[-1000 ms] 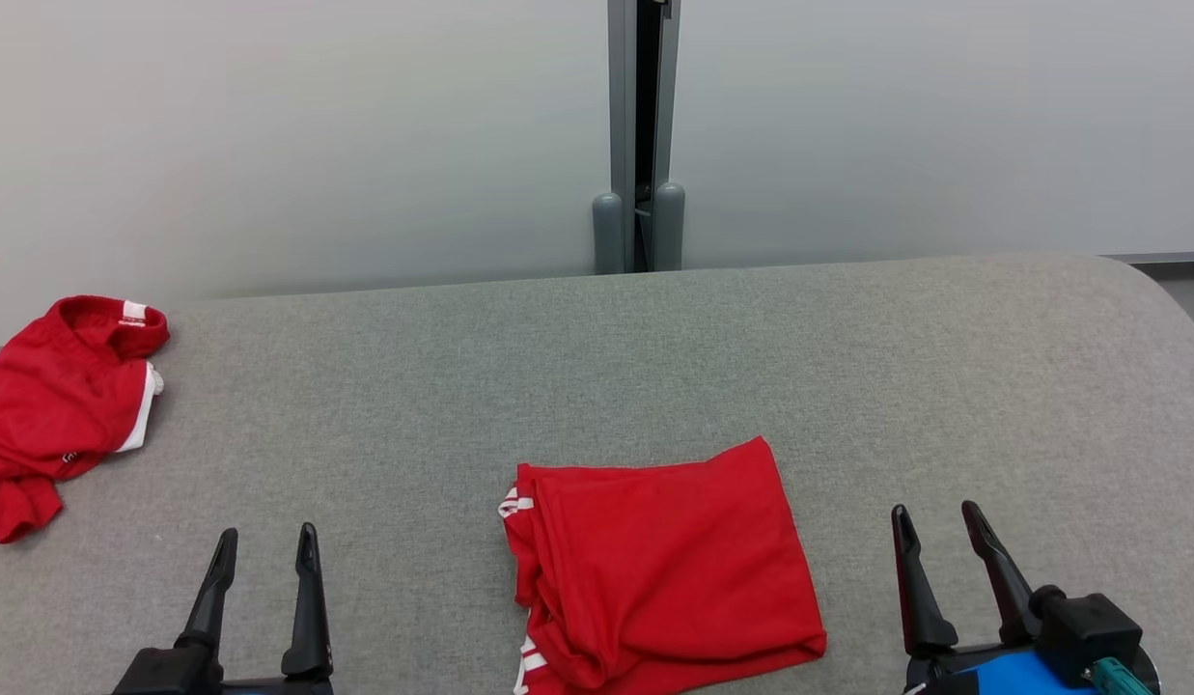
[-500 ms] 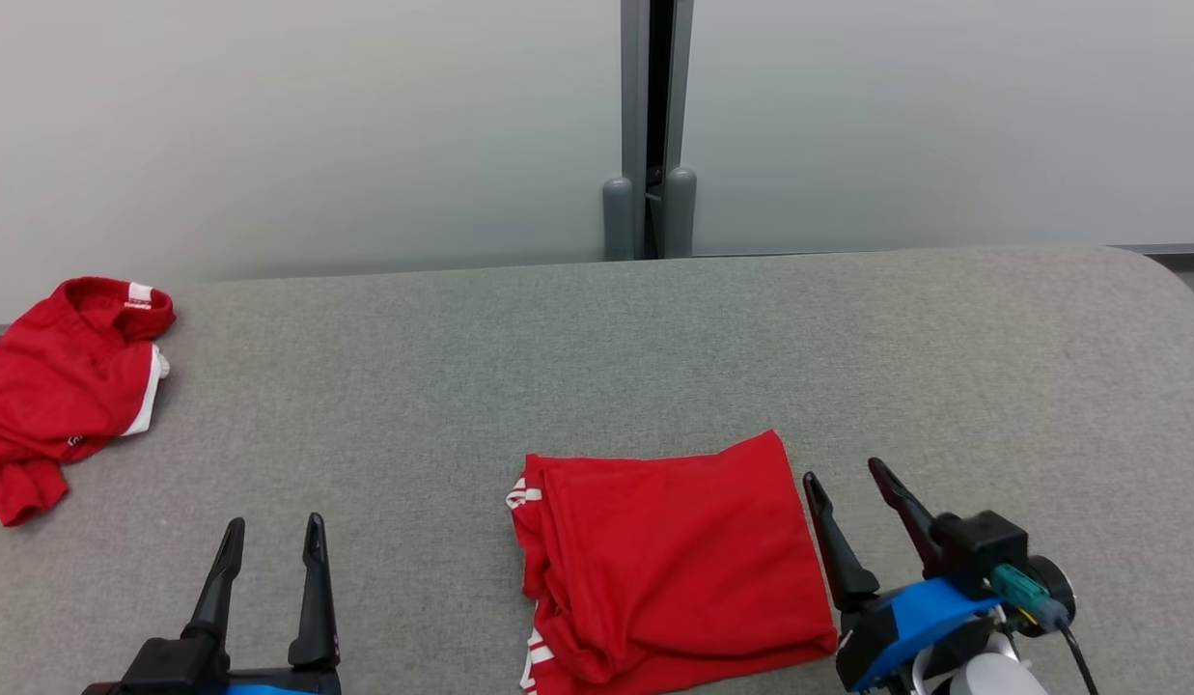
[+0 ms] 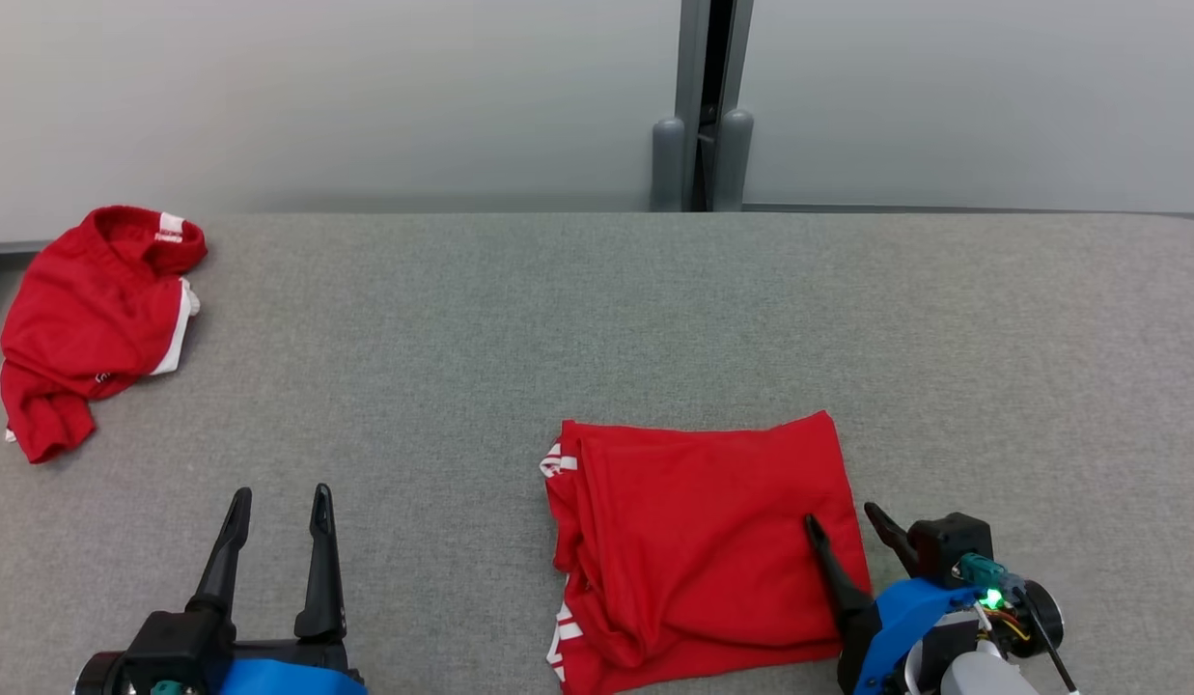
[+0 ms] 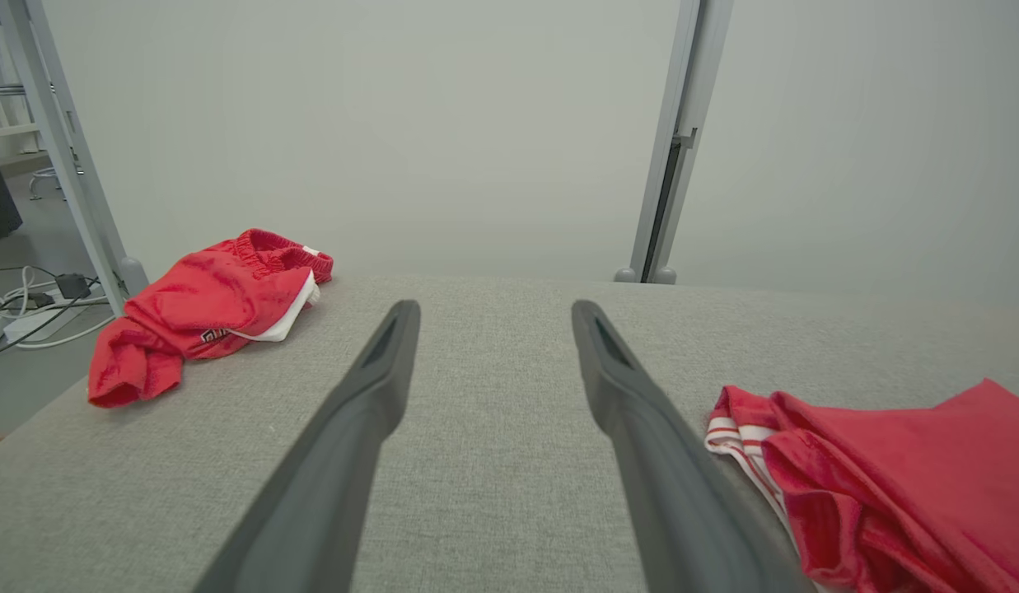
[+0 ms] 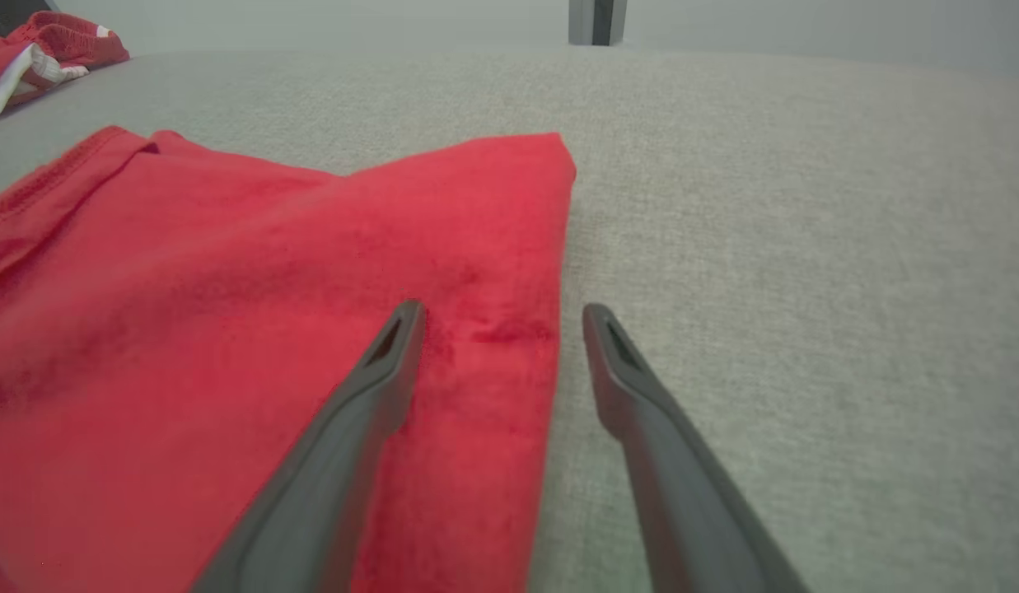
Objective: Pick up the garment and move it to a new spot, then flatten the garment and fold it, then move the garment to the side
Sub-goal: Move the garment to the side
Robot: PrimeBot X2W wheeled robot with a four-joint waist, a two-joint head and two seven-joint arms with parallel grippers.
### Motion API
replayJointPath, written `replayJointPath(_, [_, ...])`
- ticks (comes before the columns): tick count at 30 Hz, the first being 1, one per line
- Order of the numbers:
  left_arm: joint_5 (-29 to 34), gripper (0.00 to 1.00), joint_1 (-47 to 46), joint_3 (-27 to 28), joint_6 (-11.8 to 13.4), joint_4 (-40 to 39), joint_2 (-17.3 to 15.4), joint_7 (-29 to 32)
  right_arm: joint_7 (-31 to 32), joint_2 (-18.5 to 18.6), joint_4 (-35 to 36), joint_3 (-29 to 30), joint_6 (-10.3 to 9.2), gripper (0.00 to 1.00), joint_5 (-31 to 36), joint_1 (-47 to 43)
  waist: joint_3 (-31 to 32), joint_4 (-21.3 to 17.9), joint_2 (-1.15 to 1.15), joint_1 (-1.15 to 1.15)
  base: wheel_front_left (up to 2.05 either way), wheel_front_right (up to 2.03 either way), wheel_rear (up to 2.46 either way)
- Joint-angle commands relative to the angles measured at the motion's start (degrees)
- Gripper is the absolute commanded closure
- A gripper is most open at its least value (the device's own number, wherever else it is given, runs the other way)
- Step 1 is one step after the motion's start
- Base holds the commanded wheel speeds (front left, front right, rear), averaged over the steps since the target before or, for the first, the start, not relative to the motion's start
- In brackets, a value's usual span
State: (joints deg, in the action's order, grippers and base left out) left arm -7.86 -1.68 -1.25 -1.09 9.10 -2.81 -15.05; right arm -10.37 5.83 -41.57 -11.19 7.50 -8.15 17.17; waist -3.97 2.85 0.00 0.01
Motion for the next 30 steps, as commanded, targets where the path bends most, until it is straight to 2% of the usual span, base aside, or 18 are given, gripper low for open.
replayJointPath(1, [-0.1,0.00,-1.1,0.0,0.3,-0.2,-0.2,-0.2,-0.1,0.2,-2.7,-0.1,-0.02,0.00,-0.4,1.6,-1.0,0.6,0.00,-0.01,0.00,0.00,0.00])
replayJointPath(9, [-0.6,0.00,-2.2,-0.5,0.4,0.3,-0.2,-0.2,-0.4,-0.4,-10.1,-2.6,-0.02,0.00,-2.3,3.6,-2.0,1.1,0.00,-0.01,0.00,0.00,0.00])
replayJointPath(10, [-0.6,0.00,-2.3,-0.5,0.5,0.3,-0.2,-0.2,-0.4,-0.7,-10.7,-3.3,-0.01,0.25,-2.8,3.6,-2.0,1.1,0.00,-0.01,0.00,0.00,0.00])
replayJointPath(11, [-0.7,0.00,-2.3,-0.5,0.5,0.3,-0.2,-0.2,-0.6,-1.0,-11.1,-3.8,-0.01,0.74,-3.8,3.7,-2.0,1.1,0.00,-0.01,0.00,0.00,0.00])
replayJointPath(12, [-0.6,0.00,-2.4,-0.6,0.6,0.3,-0.2,-0.2,-0.8,-1.1,-11.4,-4.4,-0.01,1.00,-4.3,4.0,-2.0,1.1,0.00,-0.01,0.00,0.00,0.00])
replayJointPath(21, [-1.0,0.00,-3.1,-0.5,0.9,-0.7,-0.2,-0.2,-4.3,2.5,-9.8,-4.5,-0.06,1.00,-6.5,8.0,-3.7,-0.9,0.00,-0.01,0.00,0.00,0.00])
replayJointPath(30, [-1.3,0.00,-6.0,-1.4,1.3,-1.9,-0.2,-0.2,-4.8,8.0,-7.0,-1.4,-0.04,1.00,-5.8,10.7,-8.3,-7.2,0.00,-0.01,0.00,0.00,0.00])
